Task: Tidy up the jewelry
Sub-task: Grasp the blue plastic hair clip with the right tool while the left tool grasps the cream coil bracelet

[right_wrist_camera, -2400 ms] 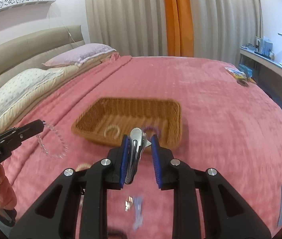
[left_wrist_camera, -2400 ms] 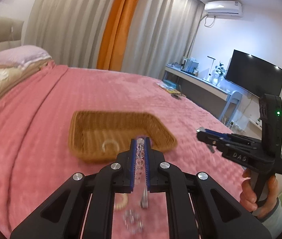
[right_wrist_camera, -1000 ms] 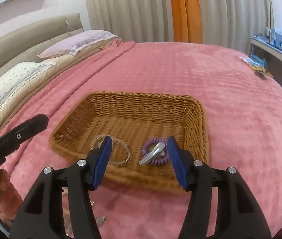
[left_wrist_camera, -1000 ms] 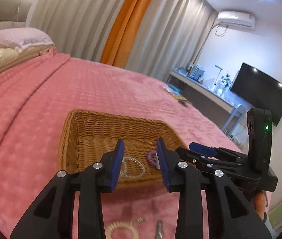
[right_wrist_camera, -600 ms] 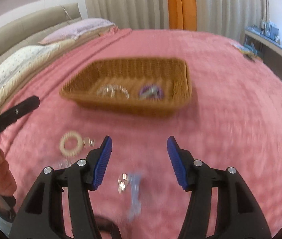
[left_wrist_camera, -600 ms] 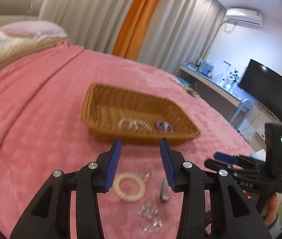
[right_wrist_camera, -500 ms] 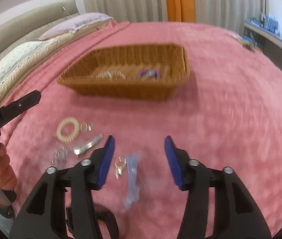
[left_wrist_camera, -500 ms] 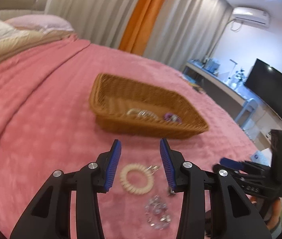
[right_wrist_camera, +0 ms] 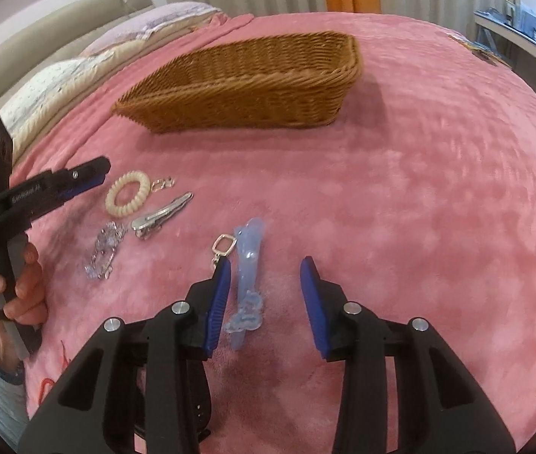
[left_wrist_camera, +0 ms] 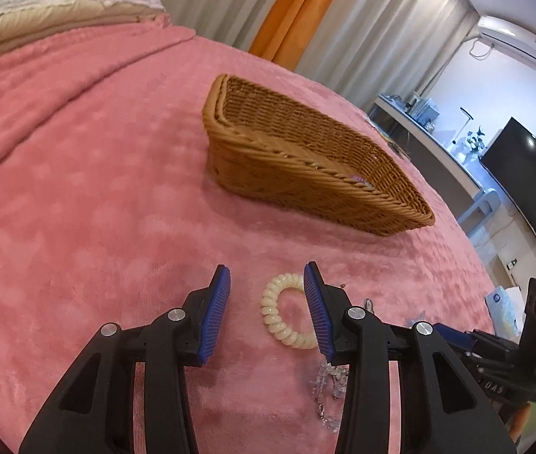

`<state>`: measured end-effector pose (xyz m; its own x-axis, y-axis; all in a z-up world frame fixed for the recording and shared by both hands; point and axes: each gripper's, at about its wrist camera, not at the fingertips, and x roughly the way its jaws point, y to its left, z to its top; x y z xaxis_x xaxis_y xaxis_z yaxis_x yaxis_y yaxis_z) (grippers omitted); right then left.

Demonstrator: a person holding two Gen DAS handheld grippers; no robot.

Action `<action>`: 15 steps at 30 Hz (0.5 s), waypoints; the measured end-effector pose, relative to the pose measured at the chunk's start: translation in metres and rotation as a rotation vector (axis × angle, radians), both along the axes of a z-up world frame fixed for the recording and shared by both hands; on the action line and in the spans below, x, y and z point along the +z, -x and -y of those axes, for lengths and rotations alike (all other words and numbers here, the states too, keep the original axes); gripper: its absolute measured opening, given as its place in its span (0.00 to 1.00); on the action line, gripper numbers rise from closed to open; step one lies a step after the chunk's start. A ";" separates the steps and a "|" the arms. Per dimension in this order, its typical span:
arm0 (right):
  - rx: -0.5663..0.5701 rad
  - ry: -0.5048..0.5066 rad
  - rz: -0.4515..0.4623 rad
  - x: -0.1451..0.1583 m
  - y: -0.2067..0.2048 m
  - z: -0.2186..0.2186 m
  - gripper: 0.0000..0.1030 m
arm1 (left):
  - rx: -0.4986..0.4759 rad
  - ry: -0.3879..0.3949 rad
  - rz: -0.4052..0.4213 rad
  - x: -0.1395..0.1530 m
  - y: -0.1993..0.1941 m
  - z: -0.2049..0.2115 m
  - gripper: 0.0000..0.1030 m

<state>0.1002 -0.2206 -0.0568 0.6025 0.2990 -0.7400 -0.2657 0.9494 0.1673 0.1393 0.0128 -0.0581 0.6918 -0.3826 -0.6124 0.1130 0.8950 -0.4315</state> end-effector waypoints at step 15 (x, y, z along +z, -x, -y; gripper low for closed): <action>-0.133 0.047 0.043 -0.002 -0.003 0.010 0.12 | -0.051 -0.187 -0.040 -0.006 -0.001 0.030 0.38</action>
<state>0.1034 -0.2302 -0.0587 0.6658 0.1803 -0.7240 -0.1433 0.9832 0.1131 0.1402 -0.0168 -0.0639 0.6481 -0.2935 -0.7027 0.1463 0.9535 -0.2634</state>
